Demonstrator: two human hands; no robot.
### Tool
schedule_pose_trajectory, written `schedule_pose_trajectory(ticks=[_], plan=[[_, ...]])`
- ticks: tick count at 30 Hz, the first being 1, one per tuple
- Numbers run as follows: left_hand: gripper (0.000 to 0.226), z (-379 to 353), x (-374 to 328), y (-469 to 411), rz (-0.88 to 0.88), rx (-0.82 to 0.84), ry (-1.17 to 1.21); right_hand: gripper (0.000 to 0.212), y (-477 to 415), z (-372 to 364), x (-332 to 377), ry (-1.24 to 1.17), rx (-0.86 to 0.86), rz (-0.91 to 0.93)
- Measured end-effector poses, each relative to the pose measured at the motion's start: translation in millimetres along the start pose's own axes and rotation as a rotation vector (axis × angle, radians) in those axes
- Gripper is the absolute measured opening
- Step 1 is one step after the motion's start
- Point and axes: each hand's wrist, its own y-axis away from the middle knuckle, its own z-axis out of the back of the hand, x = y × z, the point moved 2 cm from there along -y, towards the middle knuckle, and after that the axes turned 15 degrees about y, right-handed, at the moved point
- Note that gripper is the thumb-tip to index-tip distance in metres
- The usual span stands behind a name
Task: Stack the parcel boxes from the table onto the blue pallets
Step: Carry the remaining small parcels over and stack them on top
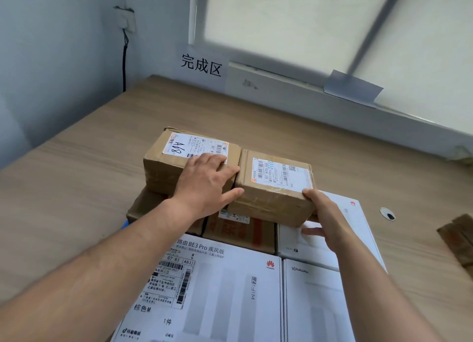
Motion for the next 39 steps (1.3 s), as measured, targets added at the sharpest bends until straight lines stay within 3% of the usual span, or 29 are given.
schedule_pose_trajectory(ticks=[9, 13, 20, 28, 33, 39], plan=[[0.061, 3.2, -4.4, 0.5, 0.013, 0.016, -0.012, 0.039, 7.8, 1.0, 4.1, 0.053, -0.057, 0.019], [0.061, 7.9, -11.1, 1.6, 0.027, 0.020, 0.026, 0.055, 15.0, 7.9, 3.2, 0.146, -0.250, 0.116], [0.057, 7.1, -50.4, -0.3, -0.099, -0.111, 0.151, 0.035, 54.0, 27.9, -0.3, 0.482, -0.549, 0.238], [0.045, -21.6, -114.1, 31.1, -0.222, -0.154, 0.270, 0.031, 95.8, 55.2, -42.2, 0.716, -0.637, 0.237], [0.043, -57.5, -166.1, 70.9, -0.203, -0.056, 0.293, 0.033, 129.9, 83.9, -89.1, 0.766, -0.642, 0.193], [0.045, -90.6, -248.6, 97.4, -0.301, -0.003, 0.252, 0.035, 173.1, 141.0, -151.1, 0.858, -0.656, 0.178]])
